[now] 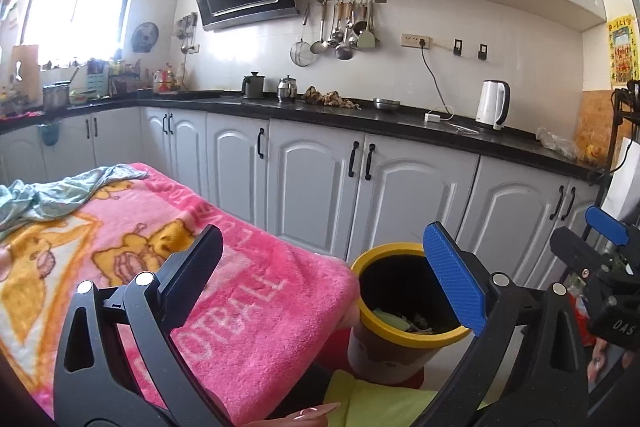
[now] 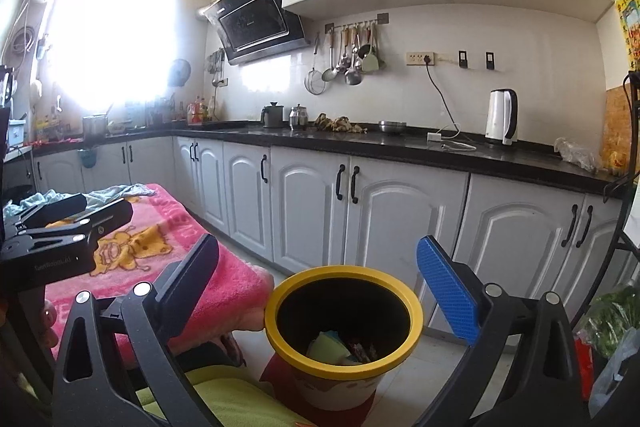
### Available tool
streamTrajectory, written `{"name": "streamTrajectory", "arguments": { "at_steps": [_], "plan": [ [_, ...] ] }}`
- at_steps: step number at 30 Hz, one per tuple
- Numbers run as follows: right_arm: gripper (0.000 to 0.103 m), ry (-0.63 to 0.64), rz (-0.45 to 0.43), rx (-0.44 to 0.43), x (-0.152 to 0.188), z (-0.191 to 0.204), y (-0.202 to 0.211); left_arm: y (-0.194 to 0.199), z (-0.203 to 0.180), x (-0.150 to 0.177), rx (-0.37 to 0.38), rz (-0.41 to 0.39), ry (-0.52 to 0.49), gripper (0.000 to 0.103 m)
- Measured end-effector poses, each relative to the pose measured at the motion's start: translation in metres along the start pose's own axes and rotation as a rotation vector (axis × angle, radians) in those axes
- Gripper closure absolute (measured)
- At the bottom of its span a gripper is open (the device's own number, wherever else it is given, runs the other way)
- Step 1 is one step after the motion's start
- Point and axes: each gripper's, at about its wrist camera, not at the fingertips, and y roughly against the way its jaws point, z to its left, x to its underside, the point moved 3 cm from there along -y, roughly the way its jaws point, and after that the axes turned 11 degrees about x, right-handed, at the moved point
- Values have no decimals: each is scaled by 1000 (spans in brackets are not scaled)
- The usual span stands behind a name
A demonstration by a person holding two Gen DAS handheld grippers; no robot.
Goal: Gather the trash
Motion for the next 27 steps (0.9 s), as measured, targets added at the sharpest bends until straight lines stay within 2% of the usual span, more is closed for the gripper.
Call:
{"name": "streamTrajectory", "arguments": {
  "at_steps": [27],
  "plan": [
    [6,23,11,-7,4,10,-4,3,1,1,-4,-7,13,11]
  ]
}}
